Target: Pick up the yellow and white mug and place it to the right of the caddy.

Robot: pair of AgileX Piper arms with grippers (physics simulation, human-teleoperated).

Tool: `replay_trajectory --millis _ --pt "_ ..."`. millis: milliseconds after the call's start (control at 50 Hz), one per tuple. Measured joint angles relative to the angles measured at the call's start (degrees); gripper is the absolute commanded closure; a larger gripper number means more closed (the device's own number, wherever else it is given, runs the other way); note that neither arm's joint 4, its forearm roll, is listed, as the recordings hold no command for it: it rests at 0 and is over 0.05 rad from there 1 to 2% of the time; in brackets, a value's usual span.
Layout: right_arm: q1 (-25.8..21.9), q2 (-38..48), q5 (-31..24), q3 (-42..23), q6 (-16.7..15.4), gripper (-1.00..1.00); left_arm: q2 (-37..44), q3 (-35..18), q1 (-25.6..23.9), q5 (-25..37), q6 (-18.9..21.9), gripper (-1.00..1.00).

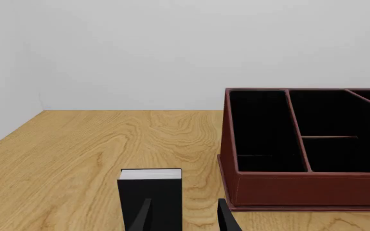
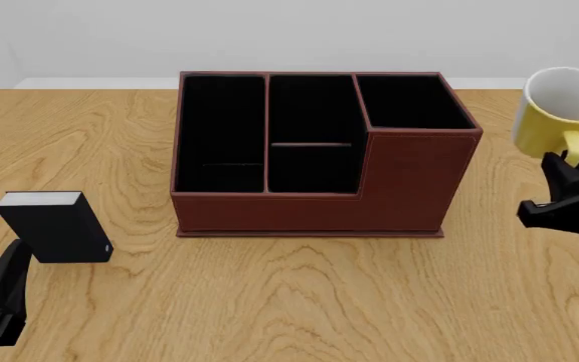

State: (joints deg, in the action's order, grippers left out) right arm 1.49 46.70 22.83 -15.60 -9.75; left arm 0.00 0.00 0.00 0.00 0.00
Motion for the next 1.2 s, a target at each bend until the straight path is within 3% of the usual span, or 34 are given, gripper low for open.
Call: replay_trajectory --millis 1200 --pt "2.46 20.33 19.87 5.12 1.57 1.00 0.00 0.00 0.00 0.00 0.00 -1.00"
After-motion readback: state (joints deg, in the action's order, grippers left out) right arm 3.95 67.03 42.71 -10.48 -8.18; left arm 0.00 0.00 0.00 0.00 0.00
